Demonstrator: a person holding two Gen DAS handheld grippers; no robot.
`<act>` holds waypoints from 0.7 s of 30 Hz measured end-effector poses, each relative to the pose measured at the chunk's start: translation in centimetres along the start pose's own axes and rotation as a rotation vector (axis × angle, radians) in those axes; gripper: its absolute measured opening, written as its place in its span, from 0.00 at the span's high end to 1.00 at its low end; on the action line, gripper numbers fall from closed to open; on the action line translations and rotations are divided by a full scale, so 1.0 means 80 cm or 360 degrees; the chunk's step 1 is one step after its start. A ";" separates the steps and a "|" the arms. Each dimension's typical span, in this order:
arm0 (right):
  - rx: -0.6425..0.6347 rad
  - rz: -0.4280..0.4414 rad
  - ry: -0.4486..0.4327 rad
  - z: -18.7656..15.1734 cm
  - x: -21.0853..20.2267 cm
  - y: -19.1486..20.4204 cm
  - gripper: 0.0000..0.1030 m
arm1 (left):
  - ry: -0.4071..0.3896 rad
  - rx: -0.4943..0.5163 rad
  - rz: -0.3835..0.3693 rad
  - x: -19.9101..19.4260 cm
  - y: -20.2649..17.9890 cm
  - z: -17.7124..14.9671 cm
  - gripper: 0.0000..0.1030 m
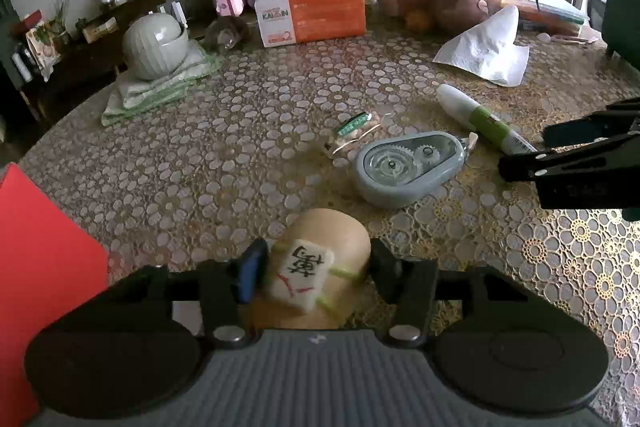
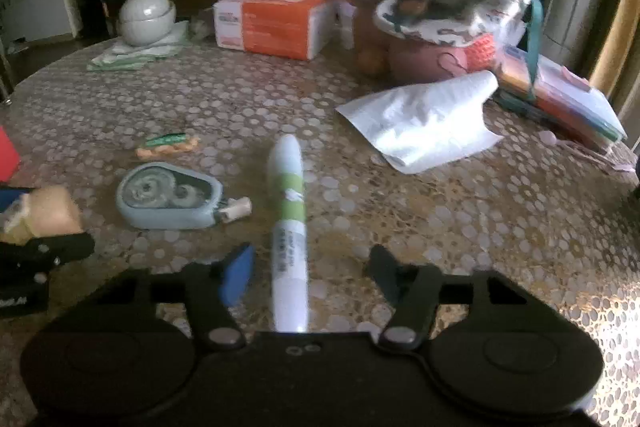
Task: Organize objects
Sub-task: 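Grasp the tan tile toy with the left tool while the right tool grasps the white-green marker, then carry the tan toy and marker over the red shoebox with both tools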
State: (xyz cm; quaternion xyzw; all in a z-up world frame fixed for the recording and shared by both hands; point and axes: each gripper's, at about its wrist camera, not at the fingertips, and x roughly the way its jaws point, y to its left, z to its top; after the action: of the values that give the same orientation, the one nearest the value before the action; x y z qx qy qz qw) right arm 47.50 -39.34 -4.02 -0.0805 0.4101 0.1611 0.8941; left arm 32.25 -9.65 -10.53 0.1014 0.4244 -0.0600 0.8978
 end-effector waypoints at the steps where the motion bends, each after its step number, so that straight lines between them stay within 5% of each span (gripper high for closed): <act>1: -0.0001 0.0011 -0.0002 0.000 0.000 0.001 0.49 | 0.0002 -0.0001 -0.0003 -0.001 0.000 0.000 0.50; 3: 0.0000 0.0014 -0.0005 0.000 -0.002 0.003 0.53 | 0.0015 0.0012 0.0016 -0.003 -0.002 0.000 0.51; 8: -0.0004 -0.0012 -0.0006 -0.004 -0.010 0.006 0.81 | 0.0038 0.0023 0.0031 -0.011 -0.007 0.000 0.52; 21: 0.0125 -0.0044 -0.0026 -0.077 -0.091 -0.003 0.84 | 0.0089 -0.0027 -0.0077 -0.061 -0.040 -0.023 0.53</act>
State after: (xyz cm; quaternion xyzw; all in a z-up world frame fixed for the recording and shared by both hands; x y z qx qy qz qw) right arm 38.78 -42.91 -2.44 -0.0498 0.4076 0.1331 0.9020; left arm 27.13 -12.25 -8.30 0.0853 0.4523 -0.0752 0.8846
